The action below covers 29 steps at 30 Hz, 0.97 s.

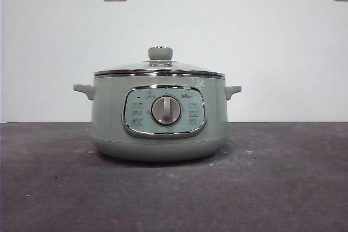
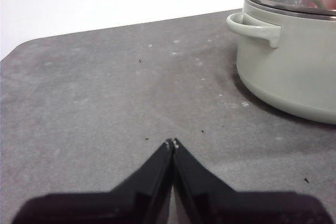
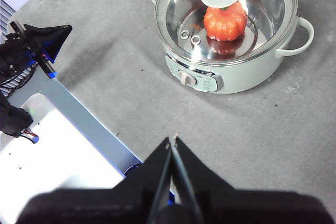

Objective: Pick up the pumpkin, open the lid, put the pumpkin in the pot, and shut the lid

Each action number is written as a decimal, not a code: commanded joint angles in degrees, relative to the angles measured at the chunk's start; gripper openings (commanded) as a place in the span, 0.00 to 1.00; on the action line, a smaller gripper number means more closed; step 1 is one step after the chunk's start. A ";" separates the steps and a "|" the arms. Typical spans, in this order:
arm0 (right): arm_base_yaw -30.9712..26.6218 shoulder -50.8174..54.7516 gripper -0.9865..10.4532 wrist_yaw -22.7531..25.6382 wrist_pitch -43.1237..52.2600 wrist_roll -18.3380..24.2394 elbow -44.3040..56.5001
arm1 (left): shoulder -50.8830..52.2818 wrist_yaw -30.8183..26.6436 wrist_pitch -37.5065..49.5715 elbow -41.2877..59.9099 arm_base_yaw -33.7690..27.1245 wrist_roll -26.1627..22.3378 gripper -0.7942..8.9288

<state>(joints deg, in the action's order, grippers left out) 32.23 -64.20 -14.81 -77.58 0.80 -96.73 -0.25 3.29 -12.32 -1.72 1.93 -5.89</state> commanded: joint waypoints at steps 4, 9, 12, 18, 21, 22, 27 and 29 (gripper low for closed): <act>-0.63 0.20 0.09 0.35 0.22 3.74 0.04 | 0.17 -0.11 -0.70 0.59 -0.13 0.59 0.08; -8.24 5.20 0.09 -0.87 13.31 4.83 3.08 | 0.17 -0.11 -0.70 0.59 -0.13 0.59 0.08; -13.09 10.73 0.09 -7.74 22.77 4.61 9.94 | 0.17 -0.13 -0.70 0.59 -0.13 0.59 0.08; -21.57 24.09 0.09 -7.93 41.33 5.35 30.97 | 0.17 -0.13 -0.70 0.59 -0.13 0.59 0.08; -24.98 30.73 0.09 -5.14 50.95 5.31 42.21 | 0.17 -0.13 -0.70 0.59 -0.13 0.59 0.08; -25.88 32.68 0.09 -4.59 53.42 5.27 45.40 | 0.17 -0.13 -0.70 0.59 -0.13 0.59 0.08; -29.55 42.71 0.09 -4.31 63.14 5.09 61.20 | 0.17 -0.13 -0.70 0.59 -0.13 0.59 0.08; -30.40 46.36 0.09 -4.31 66.40 5.09 67.06 | 0.17 -0.11 -0.70 0.59 -0.13 0.59 0.08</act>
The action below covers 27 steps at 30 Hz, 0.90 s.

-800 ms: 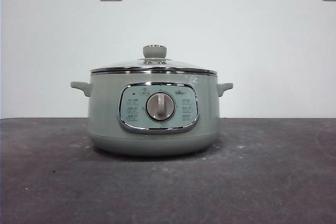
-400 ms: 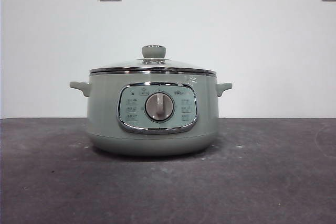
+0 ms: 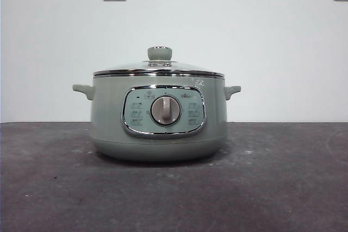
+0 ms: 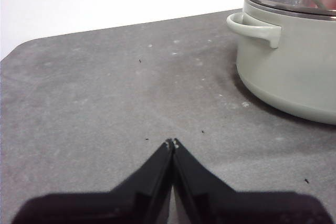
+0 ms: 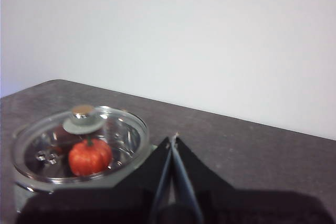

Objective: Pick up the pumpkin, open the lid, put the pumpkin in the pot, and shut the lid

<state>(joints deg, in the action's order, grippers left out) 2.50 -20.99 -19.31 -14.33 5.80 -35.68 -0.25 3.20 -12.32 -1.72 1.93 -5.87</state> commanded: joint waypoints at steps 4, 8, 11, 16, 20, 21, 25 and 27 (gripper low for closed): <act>-1.42 9.01 0.09 0.33 7.45 -0.35 15.65 | 0.17 -0.04 -0.70 0.59 -0.13 0.57 0.08; -1.42 13.46 0.09 2.01 8.81 -1.77 23.08 | 0.17 -0.02 -0.70 0.59 -0.13 0.57 0.08; -1.42 15.96 0.09 3.48 8.81 -2.67 27.45 | 0.17 -0.04 -0.70 0.59 -0.13 0.57 0.08; -1.38 19.12 0.09 3.37 8.66 -3.48 32.33 | 0.17 -0.04 -0.70 0.59 -0.13 0.57 0.08; -1.38 20.50 0.09 3.37 8.20 -3.85 34.49 | 0.17 -0.02 -0.70 0.59 -0.13 0.57 0.08; -1.38 20.83 0.09 3.37 8.20 -4.04 35.04 | 0.17 -0.02 -0.70 0.59 -0.13 0.57 0.08; -1.36 20.94 0.09 3.41 4.87 -4.26 35.28 | 0.17 -0.02 -0.70 0.59 -0.13 0.57 0.08; -1.31 20.94 0.09 3.26 4.96 -4.31 35.28 | 0.17 -0.02 -0.70 0.59 -0.13 0.57 0.08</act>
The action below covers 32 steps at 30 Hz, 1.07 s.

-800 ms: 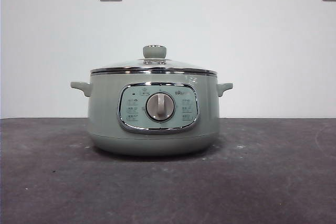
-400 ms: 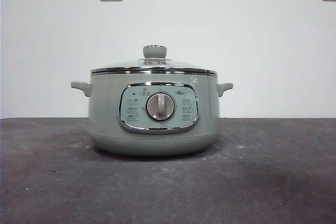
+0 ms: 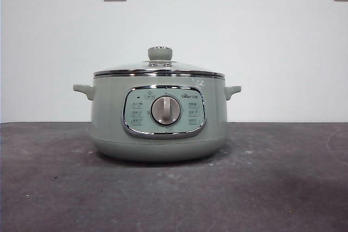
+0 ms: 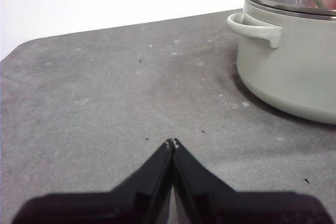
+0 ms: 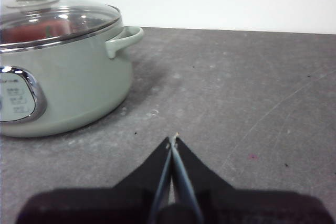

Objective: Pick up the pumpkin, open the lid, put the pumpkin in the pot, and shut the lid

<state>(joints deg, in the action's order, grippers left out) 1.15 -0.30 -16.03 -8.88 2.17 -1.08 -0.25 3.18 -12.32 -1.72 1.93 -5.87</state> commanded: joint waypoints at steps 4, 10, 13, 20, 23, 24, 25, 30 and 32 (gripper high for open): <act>0.04 0.24 0.09 -0.09 -0.31 -3.04 0.68 | 0.17 0.00 -0.70 0.59 -0.13 0.57 0.08; 0.04 0.24 0.09 -0.07 -0.31 -2.91 0.68 | 0.17 0.00 -0.70 0.59 -0.13 0.57 0.08; 0.04 0.24 0.09 -0.07 -0.31 -2.91 0.68 | 0.17 0.00 -0.70 0.59 -0.13 0.57 0.08; 0.04 0.24 0.09 -0.07 -0.31 -2.91 0.68 | 0.17 0.00 -0.70 0.59 -0.13 0.57 0.08; 0.04 0.24 0.09 -0.07 -0.31 -2.91 0.68 | 0.17 0.00 -0.70 0.59 -0.13 0.57 0.08; 0.04 0.24 0.09 -0.07 -0.31 -2.91 0.68 | 0.17 0.00 -0.70 0.59 -0.13 0.57 0.08; 0.04 0.24 0.09 -0.07 -0.31 -2.91 0.68 | 0.17 0.00 -0.70 0.59 -0.13 0.57 0.08; 0.04 0.24 0.09 -0.07 -0.31 -2.91 0.68 | 0.17 0.00 -0.70 0.59 -0.13 0.57 0.08; 0.04 0.24 0.09 -0.07 -0.33 -2.91 0.68 | 0.17 0.00 -0.70 0.59 -0.13 0.57 0.08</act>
<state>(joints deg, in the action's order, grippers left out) 1.15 -0.23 -16.05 -8.84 -0.23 -1.08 -0.27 3.18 -12.32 -1.72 1.93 -5.87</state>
